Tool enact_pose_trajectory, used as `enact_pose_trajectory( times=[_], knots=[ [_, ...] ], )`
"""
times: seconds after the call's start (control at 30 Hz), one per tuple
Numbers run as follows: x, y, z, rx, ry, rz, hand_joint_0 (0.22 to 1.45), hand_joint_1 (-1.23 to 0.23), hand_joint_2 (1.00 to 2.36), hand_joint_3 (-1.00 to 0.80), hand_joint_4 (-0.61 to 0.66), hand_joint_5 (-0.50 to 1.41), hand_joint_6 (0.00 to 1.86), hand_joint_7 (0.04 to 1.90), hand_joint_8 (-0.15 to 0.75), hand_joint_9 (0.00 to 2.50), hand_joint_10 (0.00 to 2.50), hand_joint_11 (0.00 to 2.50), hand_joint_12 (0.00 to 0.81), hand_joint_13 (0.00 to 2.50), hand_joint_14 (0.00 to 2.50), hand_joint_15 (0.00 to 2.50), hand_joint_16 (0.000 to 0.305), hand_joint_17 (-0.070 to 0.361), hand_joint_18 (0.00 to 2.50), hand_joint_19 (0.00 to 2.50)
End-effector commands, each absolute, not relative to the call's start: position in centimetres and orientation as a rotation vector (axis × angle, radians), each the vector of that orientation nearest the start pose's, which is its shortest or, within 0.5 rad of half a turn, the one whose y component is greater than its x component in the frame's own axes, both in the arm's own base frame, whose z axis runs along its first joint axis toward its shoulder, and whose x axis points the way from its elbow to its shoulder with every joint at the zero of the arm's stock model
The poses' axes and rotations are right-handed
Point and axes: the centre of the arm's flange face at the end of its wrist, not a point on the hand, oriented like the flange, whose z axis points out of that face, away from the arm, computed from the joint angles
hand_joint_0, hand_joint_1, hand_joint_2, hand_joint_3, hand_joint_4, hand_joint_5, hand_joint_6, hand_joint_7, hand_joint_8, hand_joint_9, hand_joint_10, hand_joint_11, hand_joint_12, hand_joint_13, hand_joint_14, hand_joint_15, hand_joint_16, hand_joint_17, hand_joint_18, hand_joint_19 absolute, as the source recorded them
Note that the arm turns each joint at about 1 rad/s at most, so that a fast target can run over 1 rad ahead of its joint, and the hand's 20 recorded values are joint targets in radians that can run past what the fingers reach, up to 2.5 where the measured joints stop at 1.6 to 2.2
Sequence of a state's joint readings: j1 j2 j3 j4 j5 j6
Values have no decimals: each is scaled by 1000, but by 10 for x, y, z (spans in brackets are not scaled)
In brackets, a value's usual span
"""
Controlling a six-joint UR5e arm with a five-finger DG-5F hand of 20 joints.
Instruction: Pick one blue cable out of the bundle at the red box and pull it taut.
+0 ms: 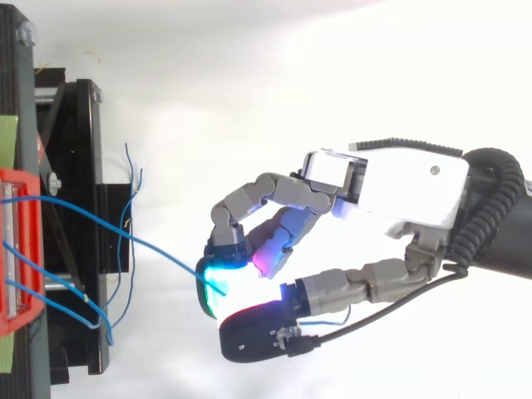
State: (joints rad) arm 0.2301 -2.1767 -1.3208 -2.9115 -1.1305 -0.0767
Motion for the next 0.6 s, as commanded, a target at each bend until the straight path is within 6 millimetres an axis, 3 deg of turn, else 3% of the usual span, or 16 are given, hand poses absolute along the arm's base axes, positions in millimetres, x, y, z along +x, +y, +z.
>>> enact_pose_trajectory(
  times=[0.0,0.57],
  knots=[
    [709,-15,265,1303,1199,909,633,-911,1248,40,-154,-70,936,1232,420,999,7,549,432,772,10,345,56,126,744,361],
    [709,-15,265,1303,1199,909,632,-911,1244,40,-153,-71,936,1227,421,995,7,554,431,769,10,345,56,126,746,357]
  ],
)
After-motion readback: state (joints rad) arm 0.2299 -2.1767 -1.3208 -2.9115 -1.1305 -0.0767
